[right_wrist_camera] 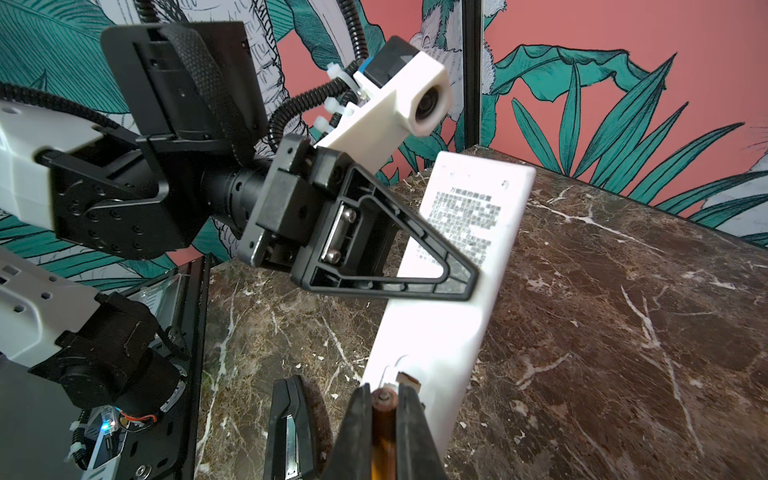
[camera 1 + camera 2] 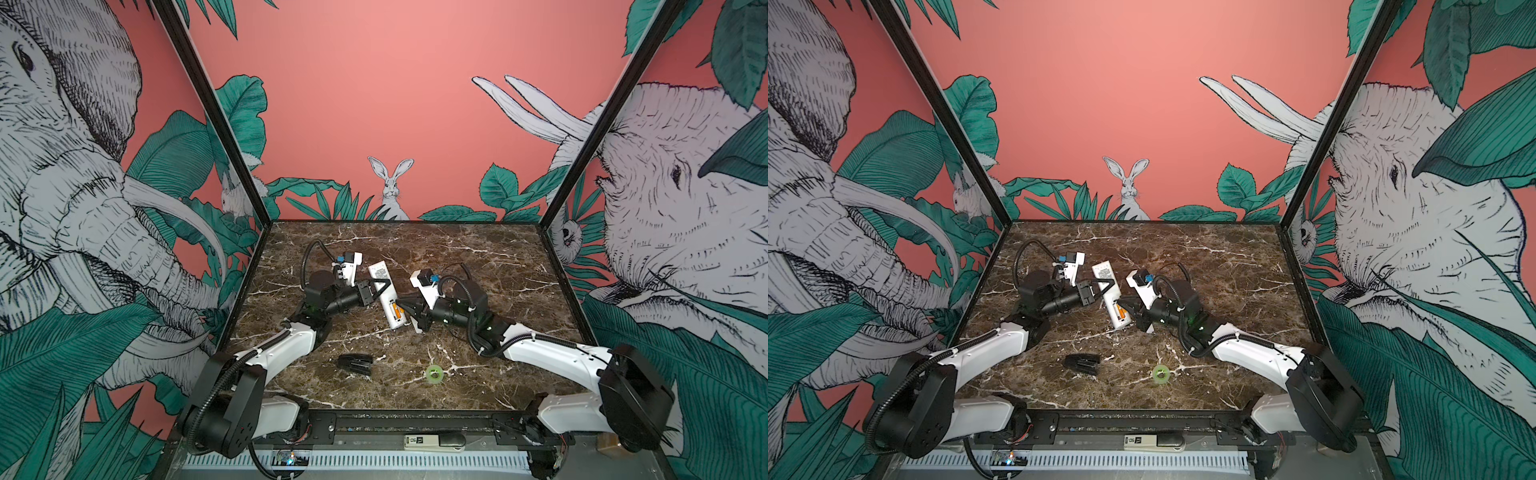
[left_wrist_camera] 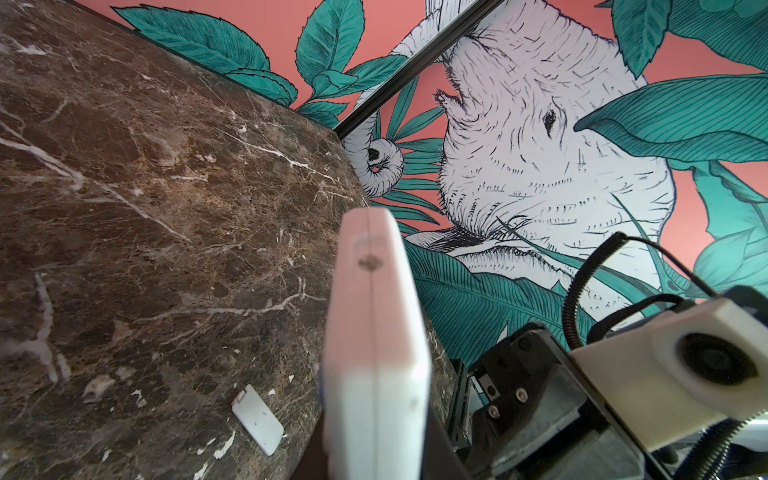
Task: Load the batteries into the remote control
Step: 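Lower the battery into the remote's compartment beside the first battery with the right gripper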
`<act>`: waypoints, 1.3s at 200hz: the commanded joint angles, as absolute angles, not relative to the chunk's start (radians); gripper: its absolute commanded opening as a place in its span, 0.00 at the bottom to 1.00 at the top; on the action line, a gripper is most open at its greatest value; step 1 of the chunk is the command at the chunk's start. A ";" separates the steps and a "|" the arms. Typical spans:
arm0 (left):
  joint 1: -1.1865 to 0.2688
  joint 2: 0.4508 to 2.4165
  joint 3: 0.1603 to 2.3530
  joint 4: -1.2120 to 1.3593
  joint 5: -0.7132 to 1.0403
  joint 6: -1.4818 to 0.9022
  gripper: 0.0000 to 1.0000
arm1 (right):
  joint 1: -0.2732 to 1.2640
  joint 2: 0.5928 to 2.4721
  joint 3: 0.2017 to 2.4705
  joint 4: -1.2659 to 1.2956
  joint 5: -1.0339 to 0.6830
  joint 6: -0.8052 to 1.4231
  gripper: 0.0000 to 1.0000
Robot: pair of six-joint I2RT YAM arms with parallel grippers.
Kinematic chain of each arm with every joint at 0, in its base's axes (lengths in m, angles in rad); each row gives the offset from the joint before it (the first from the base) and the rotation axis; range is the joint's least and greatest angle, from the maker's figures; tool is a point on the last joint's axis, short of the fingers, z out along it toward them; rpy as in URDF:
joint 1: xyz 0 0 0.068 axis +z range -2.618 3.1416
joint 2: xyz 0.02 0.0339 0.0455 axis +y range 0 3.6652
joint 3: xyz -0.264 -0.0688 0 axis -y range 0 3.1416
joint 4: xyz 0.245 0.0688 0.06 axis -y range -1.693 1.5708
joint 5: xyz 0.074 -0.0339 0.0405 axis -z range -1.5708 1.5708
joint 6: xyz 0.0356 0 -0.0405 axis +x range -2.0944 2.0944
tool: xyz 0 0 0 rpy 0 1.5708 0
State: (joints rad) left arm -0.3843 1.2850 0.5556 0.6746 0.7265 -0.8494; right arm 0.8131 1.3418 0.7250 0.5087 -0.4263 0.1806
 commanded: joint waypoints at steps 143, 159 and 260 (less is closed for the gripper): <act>-0.382 1.259 0.546 0.770 0.749 -0.899 0.00 | 0.848 1.432 0.769 0.656 -0.371 0.195 0.00; -0.382 1.258 0.549 0.771 0.749 -0.899 0.00 | 0.850 1.436 0.768 0.659 -0.371 0.196 0.00; -0.382 1.265 0.546 0.796 0.743 -0.906 0.00 | 0.850 1.434 0.722 0.665 -0.356 0.199 0.00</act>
State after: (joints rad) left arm -0.3843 1.2804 0.5545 0.7219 0.7322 -0.8848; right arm 0.8448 1.4361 0.7422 0.6212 -0.3740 0.1955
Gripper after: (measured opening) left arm 0.201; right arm 0.097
